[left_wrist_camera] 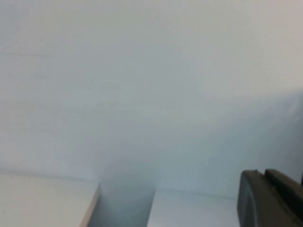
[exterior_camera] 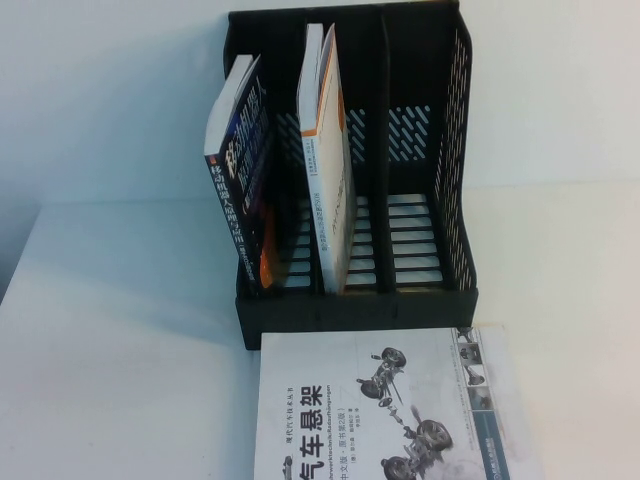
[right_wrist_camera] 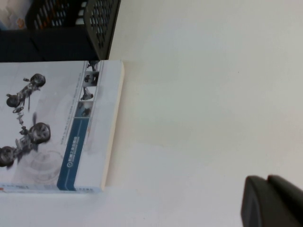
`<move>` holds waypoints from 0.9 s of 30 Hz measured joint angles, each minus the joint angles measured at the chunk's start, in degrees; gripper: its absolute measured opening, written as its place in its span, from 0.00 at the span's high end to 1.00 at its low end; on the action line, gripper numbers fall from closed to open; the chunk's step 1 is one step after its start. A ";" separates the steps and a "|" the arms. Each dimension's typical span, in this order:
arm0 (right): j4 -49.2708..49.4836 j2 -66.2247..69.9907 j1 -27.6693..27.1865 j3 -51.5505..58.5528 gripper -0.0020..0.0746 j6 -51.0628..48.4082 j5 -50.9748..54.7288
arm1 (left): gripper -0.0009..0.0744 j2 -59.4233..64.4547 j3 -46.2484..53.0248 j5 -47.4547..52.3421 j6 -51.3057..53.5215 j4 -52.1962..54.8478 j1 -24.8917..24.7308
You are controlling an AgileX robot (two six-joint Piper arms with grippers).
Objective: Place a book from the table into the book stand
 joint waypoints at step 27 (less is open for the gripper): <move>0.92 0.00 0.00 0.00 0.98 0.00 0.08 | 0.99 -11.84 22.23 8.11 -6.75 -0.03 -8.39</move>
